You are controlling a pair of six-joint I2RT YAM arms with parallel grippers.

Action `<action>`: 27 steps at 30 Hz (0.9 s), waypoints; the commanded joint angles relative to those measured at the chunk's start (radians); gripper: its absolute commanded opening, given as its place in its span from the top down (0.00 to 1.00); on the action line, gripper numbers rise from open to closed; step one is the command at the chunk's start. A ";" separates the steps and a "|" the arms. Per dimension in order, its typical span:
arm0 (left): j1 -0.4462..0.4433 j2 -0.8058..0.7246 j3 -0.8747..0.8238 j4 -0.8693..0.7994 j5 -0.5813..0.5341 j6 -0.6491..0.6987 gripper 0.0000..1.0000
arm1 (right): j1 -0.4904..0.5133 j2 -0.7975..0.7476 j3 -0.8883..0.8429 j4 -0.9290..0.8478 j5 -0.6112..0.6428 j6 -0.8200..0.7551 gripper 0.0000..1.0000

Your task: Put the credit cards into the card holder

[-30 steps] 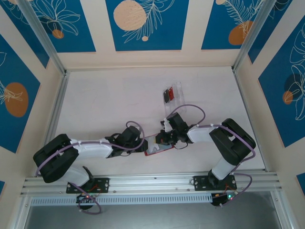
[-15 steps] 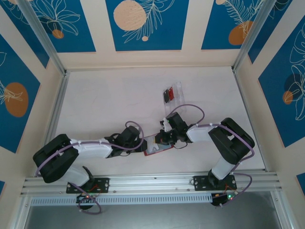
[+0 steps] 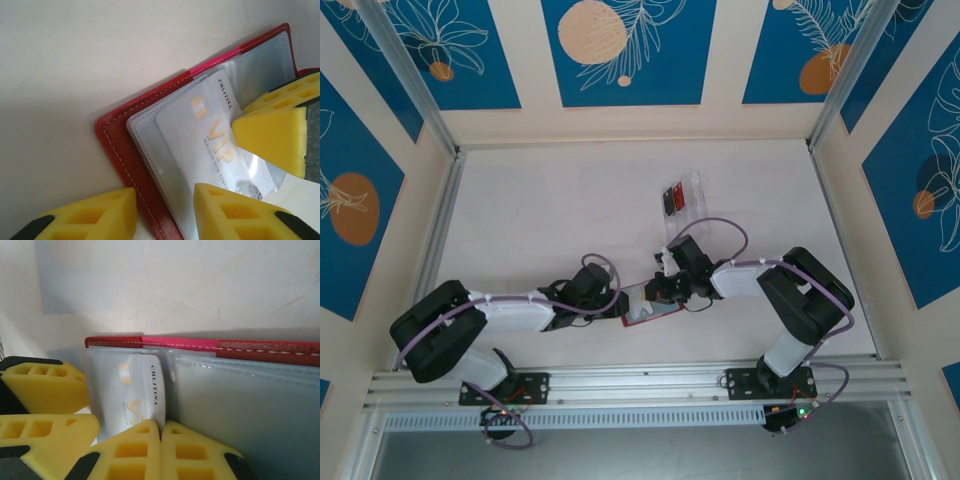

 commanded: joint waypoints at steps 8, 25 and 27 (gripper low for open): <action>-0.003 0.101 -0.012 0.140 0.066 -0.011 0.64 | 0.096 0.057 -0.017 -0.027 -0.034 -0.003 0.99; -0.003 0.115 -0.020 0.154 0.060 -0.019 0.64 | 0.107 -0.054 0.005 -0.118 -0.058 -0.049 0.76; -0.002 0.113 -0.026 0.152 0.057 -0.021 0.64 | 0.101 -0.073 0.020 -0.167 -0.040 -0.064 0.73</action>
